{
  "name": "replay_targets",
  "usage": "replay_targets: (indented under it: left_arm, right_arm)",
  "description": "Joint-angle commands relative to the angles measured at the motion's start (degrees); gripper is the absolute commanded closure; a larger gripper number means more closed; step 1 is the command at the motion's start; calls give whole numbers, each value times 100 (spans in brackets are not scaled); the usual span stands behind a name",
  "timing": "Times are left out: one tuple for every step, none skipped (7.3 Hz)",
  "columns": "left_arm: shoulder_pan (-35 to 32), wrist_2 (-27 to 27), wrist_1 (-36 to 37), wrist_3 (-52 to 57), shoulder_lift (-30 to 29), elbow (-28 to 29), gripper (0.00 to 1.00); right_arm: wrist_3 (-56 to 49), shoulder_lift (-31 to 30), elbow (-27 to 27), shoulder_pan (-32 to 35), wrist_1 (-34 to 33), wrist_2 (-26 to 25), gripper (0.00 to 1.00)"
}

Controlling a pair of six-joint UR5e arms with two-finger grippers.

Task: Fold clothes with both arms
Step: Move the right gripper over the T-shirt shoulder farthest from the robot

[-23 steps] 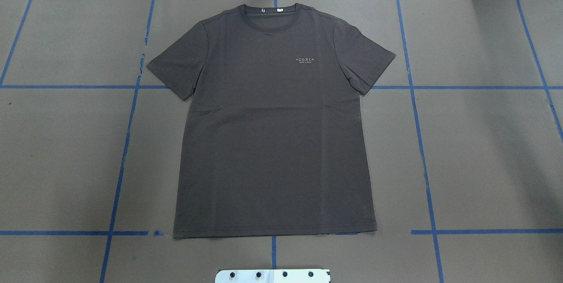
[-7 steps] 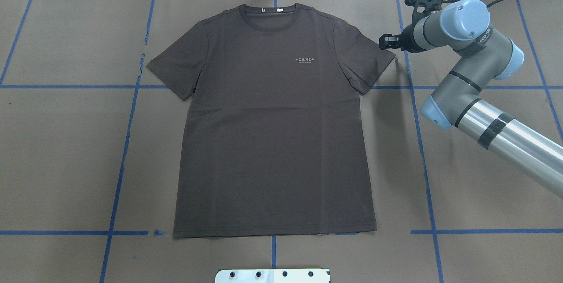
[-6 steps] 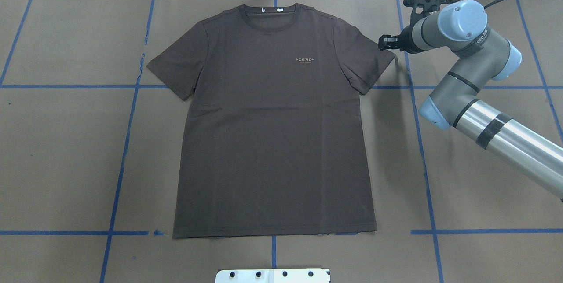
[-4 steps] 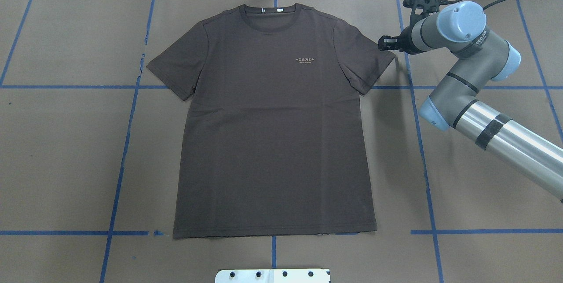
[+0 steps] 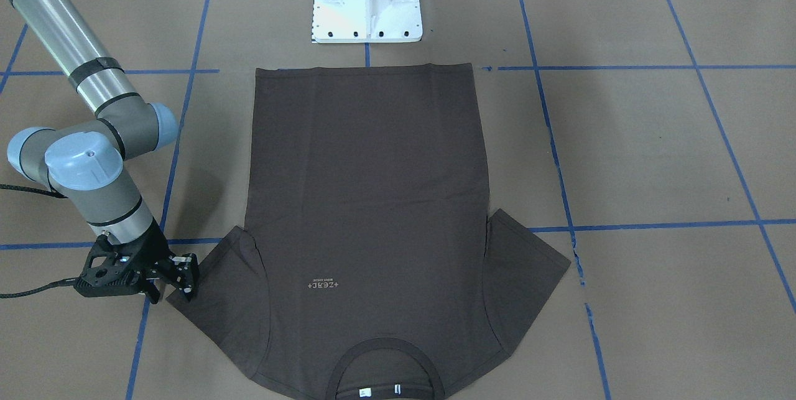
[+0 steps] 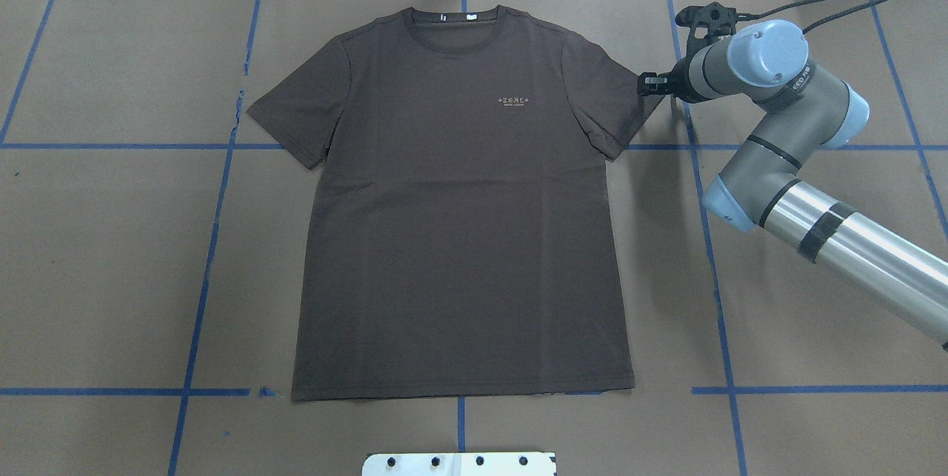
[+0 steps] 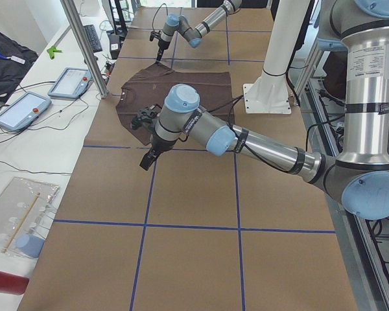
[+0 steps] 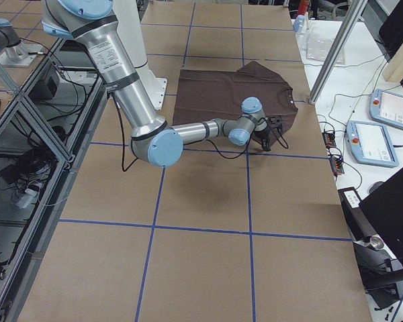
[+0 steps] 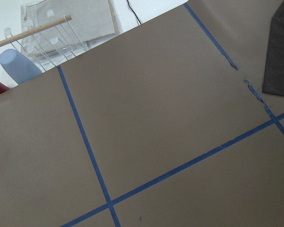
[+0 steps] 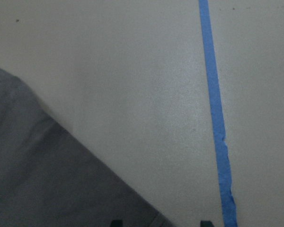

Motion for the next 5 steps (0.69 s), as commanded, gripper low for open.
replay_targets:
  left_arm:
    - [0, 0, 0, 6, 1, 7, 0]
    - [0, 0, 0, 15, 1, 15, 0]
    - [0, 0, 0, 24, 1, 15, 0]
    - [0, 0, 0, 24, 1, 15, 0]
    - [0, 0, 9, 15, 1, 15, 0]
  right_arm:
    - [-9, -3, 0, -27, 0, -21, 43]
    - [-9, -3, 0, -27, 0, -21, 58]
    - [-9, -3, 0, -27, 0, -21, 80]
    - [0, 23, 8, -27, 0, -21, 100]
    - [17, 66, 61, -27, -9, -21, 100]
